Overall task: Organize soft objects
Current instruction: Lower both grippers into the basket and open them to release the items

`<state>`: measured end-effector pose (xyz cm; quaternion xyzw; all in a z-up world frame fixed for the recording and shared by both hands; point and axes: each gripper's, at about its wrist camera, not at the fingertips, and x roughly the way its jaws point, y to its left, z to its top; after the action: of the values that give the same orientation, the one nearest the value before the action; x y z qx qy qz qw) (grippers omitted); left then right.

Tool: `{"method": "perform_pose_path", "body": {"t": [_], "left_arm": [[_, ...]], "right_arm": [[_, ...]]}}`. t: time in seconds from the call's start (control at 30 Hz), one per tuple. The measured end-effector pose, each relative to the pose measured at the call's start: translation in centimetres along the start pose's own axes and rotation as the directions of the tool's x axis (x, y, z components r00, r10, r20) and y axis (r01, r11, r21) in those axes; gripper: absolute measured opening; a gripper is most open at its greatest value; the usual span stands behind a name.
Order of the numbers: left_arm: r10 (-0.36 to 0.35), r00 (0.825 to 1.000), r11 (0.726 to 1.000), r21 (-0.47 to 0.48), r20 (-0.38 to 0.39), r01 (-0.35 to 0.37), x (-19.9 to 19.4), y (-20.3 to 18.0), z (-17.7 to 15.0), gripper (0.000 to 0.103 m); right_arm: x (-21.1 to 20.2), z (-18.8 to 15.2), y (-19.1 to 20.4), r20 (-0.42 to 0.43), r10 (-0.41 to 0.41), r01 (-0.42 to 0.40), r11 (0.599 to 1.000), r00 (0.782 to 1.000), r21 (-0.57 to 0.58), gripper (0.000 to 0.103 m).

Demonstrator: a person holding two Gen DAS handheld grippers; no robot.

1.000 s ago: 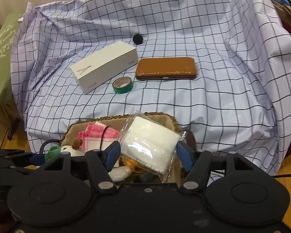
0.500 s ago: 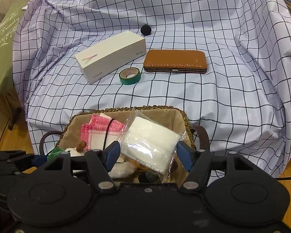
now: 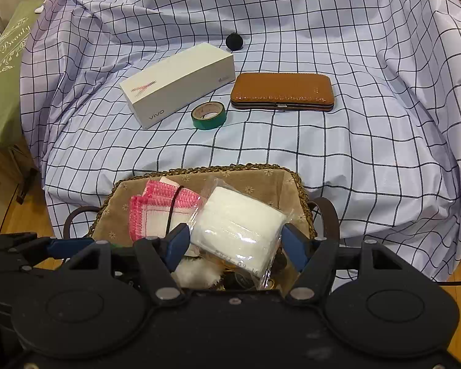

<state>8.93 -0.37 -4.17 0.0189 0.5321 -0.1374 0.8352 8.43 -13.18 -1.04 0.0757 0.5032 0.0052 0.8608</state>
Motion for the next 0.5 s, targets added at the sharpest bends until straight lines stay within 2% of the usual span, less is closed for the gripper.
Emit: {"method": "perform_pose_path", "body": {"t": [0.27, 0.5], "left_arm": [[0.011, 1.0, 1.0, 0.004, 0.011, -0.011, -0.5, -0.2, -0.2, 0.074], [0.038, 0.998, 0.999, -0.011, 0.055, -0.038, -1.8, -0.2, -0.9, 0.075]], "right_arm": [[-0.6, -0.2, 0.0, 0.022, 0.0, 0.0, 1.0, 1.0, 0.002, 0.067], [-2.1, -0.9, 0.1, 0.061, -0.009, 0.009, 1.0, 0.998, 0.001, 0.067]]}}
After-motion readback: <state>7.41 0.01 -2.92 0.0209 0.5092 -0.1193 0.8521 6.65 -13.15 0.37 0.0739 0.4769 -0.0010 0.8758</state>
